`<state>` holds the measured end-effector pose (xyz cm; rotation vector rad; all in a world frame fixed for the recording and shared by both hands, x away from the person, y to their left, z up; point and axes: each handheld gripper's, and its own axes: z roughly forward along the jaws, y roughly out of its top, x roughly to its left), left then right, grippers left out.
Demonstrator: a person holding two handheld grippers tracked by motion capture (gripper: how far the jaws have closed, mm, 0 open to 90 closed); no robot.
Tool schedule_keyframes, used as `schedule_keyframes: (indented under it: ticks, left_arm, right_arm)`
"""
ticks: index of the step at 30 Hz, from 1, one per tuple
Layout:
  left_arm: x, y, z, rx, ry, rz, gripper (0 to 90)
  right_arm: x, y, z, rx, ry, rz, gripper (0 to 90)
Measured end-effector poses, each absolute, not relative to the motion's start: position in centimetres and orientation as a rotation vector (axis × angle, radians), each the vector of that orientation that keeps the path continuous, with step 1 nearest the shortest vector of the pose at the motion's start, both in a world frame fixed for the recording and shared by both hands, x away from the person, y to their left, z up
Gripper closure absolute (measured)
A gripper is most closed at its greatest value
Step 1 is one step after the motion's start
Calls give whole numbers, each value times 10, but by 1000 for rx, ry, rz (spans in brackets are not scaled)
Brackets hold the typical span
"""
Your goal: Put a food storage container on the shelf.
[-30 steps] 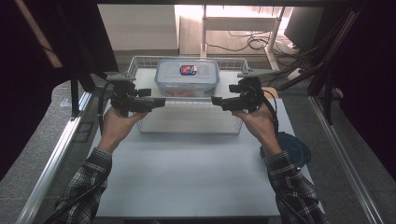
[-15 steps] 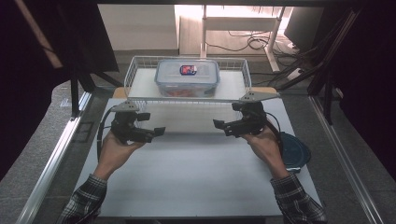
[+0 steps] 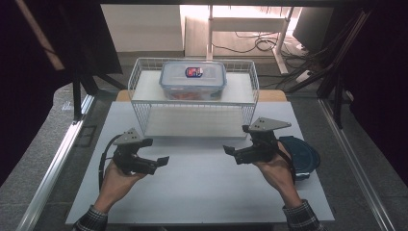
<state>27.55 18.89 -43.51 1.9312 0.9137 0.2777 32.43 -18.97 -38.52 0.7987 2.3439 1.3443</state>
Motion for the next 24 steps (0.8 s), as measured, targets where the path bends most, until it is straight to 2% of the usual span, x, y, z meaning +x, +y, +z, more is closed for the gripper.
schedule_keyframes:
  ticks: [6,12,20,24]
  left_arm:
    - [261,188,-451,1930,915,297,59]
    - [247,194,-475,1889,931,239,53]
    - [228,194,-500,1908,973,264,38]
    - [219,191,-507,1942,974,319,26]
  right_arm:
    - [314,-197,-400,813,2350,1343,24]
    - [305,-202,-417,779,2393,1312,13]
    - [289,-210,-436,807,2384,1337,10]
    - [278,-212,-449,811,2382,1314,13]
